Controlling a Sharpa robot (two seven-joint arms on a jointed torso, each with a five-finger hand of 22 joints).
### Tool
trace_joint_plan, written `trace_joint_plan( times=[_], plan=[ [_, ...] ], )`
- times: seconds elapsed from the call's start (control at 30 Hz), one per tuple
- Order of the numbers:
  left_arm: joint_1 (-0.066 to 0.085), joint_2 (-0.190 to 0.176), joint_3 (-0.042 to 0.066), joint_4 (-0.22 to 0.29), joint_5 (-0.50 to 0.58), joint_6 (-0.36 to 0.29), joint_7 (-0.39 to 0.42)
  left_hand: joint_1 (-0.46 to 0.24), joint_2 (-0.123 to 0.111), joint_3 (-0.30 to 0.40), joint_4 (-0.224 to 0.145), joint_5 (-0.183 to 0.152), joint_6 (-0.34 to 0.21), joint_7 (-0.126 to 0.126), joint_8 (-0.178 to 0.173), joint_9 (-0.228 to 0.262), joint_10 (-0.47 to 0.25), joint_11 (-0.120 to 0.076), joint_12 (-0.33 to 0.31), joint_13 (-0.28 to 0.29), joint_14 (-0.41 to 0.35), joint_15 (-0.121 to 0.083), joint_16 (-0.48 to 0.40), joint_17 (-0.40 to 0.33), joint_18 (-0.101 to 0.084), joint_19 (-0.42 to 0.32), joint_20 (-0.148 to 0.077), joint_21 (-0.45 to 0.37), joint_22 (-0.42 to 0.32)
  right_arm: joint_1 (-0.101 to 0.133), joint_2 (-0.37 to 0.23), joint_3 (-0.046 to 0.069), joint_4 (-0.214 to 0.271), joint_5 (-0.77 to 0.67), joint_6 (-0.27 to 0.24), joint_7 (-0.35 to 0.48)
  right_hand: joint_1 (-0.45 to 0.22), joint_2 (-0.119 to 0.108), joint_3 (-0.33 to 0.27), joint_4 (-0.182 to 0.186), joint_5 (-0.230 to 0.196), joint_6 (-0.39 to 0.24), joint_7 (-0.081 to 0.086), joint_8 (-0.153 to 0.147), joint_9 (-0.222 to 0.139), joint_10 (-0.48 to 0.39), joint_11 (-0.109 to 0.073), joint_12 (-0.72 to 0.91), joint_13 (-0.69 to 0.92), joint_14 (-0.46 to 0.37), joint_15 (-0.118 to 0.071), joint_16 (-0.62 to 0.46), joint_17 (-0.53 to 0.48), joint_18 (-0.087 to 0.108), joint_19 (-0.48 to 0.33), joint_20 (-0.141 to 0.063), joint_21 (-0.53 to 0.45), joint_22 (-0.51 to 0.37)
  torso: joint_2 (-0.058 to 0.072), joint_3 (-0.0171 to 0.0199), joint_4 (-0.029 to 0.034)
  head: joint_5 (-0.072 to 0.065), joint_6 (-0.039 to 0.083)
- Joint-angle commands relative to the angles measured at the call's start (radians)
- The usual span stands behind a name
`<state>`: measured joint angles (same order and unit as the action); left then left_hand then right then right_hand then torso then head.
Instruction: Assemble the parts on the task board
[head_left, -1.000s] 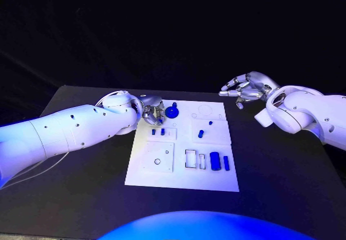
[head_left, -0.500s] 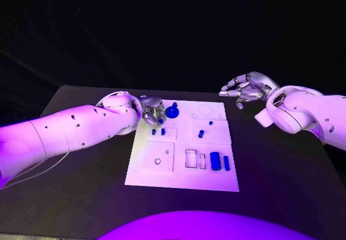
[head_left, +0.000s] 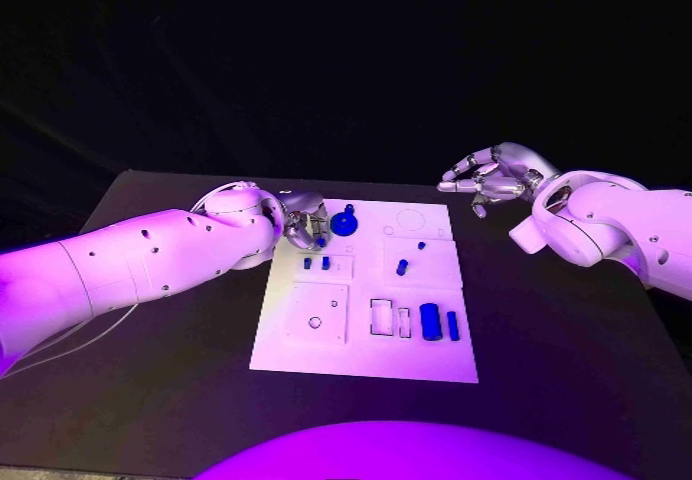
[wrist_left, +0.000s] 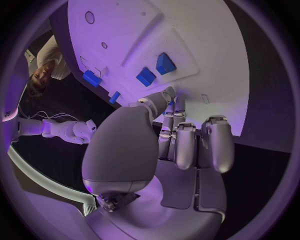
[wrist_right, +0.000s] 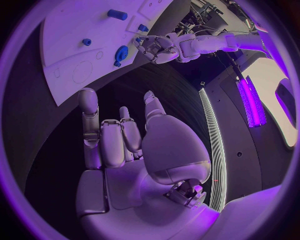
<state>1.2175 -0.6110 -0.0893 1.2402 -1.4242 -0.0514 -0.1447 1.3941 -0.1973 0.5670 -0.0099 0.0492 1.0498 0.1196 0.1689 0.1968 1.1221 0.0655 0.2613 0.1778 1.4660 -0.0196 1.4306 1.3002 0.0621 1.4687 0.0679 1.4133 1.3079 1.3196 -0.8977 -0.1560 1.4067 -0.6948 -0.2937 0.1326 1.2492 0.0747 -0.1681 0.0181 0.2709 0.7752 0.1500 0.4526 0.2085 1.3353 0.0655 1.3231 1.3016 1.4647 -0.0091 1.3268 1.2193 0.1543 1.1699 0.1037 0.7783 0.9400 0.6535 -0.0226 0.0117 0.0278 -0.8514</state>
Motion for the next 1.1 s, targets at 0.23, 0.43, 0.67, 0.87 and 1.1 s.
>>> trace_joint_plan(
  times=[0.23,0.43,0.67,0.87,1.1],
  plan=[
    [0.0,-0.008,0.001,-0.002,0.0,0.006,-0.01,-0.015,-0.016,-0.017,0.001,-0.001,-0.059,0.004,-0.047,-0.019,-0.047,0.014,-0.026,-0.008,0.038,0.018,0.0,0.0,-0.01,-0.001,0.015,-0.016,0.097,0.0,-0.002,0.0,0.0,-0.001,0.0,0.005,-0.003,0.01,-0.009,-0.001,0.004,-0.009,0.0,0.006,0.001,-0.005,0.001,-0.002,-0.006,0.018,0.002,-0.007,-0.005,0.011,-0.006,-0.003,-0.012,-0.005,0.0,-0.0006,0.0003,-0.001,0.001],
    [0.0,-0.027,0.006,0.003,0.0,-0.007,-0.015,-0.015,-0.024,-0.023,0.002,-0.001,-0.091,0.025,-0.075,-0.033,-0.108,0.035,-0.056,-0.022,0.037,0.035,0.001,-0.002,0.006,-0.035,0.03,-0.075,0.042,0.0,-0.003,0.0,-0.003,-0.003,-0.004,0.005,0.009,0.013,-0.016,-0.008,0.003,-0.021,0.004,0.011,-0.001,-0.131,0.006,-0.13,-0.14,-0.016,0.007,-0.073,-0.082,0.026,-0.066,0.002,-0.115,-0.077,-0.001,-0.0009,0.0008,-0.003,0.002],
    [0.005,-0.07,0.021,0.022,0.045,-0.057,0.019,-0.009,-0.017,-0.022,0.002,-0.001,-0.078,0.021,-0.073,-0.034,-0.11,0.038,-0.054,-0.024,0.032,0.04,-0.004,-0.013,0.017,-0.055,0.037,-0.112,0.008,0.0,-0.001,0.0,-0.004,-0.052,0.001,0.001,0.085,0.053,0.005,-0.054,-0.05,0.007,0.003,-0.001,-0.02,-0.372,0.003,-0.541,-0.545,-0.063,0.007,-0.186,-0.21,0.03,-0.084,0.002,-0.166,-0.098,-0.002,-0.0002,0.0008,-0.003,0.008],
    [0.01,-0.127,0.036,0.052,0.207,-0.152,0.141,0.006,0.003,-0.004,0.003,-0.001,-0.008,0.033,-0.04,-0.023,-0.06,0.029,-0.023,-0.017,-0.015,0.034,-0.061,-0.11,0.063,-0.168,0.034,-0.294,-0.153,-0.001,-0.004,0.0,0.007,-0.145,0.009,-0.012,0.178,0.09,0.091,-0.155,-0.086,0.066,0.023,-0.122,-0.077,-0.364,0.039,-0.904,-0.856,-0.058,0.017,-0.255,-0.28,0.028,-0.067,0.001,-0.17,-0.093,-0.002,0.0008,0.0012,-0.016,0.017],
    [0.014,-0.21,0.041,0.124,0.703,-0.193,0.276,-0.014,0.015,-0.022,0.028,-0.001,0.008,0.021,-0.038,-0.026,-0.009,0.015,0.018,-0.006,-0.086,0.022,-0.128,-0.214,0.113,-0.325,0.027,-0.574,-0.386,-0.001,-0.012,0.001,0.048,-0.486,0.009,-0.061,0.153,0.075,0.171,-0.264,-0.103,0.213,0.0,-0.206,-0.105,-0.221,0.008,-1.07,-1.037,0.017,0.0,-0.141,-0.144,0.005,0.027,-0.008,-0.007,0.036,-0.007,0.0007,-0.0007,-0.062,0.024]
  ],
)
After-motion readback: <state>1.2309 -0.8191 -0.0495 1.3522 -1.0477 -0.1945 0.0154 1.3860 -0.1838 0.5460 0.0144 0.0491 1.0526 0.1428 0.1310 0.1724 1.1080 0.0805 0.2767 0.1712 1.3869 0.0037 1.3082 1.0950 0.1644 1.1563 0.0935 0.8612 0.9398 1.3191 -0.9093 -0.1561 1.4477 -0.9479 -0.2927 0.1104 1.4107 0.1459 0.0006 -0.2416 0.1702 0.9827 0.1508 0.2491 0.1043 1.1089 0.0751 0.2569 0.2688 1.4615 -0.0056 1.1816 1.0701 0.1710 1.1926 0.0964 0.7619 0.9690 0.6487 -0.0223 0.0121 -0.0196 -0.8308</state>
